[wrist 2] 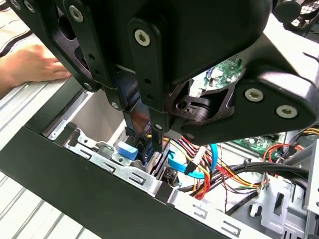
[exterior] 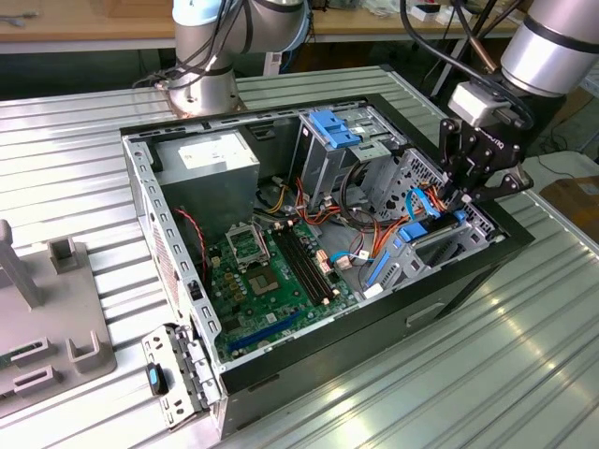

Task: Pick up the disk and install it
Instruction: 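Insert the second disk wire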

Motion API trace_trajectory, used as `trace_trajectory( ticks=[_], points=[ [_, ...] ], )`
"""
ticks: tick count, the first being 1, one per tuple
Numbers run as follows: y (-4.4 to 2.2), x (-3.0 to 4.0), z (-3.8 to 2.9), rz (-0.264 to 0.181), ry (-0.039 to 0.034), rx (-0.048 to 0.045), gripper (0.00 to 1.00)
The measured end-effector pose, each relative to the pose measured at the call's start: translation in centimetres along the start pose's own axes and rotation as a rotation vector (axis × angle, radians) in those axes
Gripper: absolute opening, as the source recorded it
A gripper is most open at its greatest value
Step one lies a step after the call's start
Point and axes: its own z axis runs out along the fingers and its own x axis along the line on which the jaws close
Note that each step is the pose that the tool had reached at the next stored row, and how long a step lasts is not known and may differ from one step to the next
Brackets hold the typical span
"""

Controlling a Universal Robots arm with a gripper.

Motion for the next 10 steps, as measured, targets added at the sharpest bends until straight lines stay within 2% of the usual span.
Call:
trace_trajectory(
  ticks=[1,3,7,10],
  points=[
    [0.03,-0.02,-0.01,0.0,-0.0008,0.0,0.29],
    [0.2,-0.04,0.16,0.002,-0.0139,-0.0006,0.29],
    [0.28,-0.05,0.41,0.003,-0.0238,-0.0011,0.29],
    [0.42,-0.05,0.58,0.003,-0.0281,-0.0013,0.29]
  ],
)
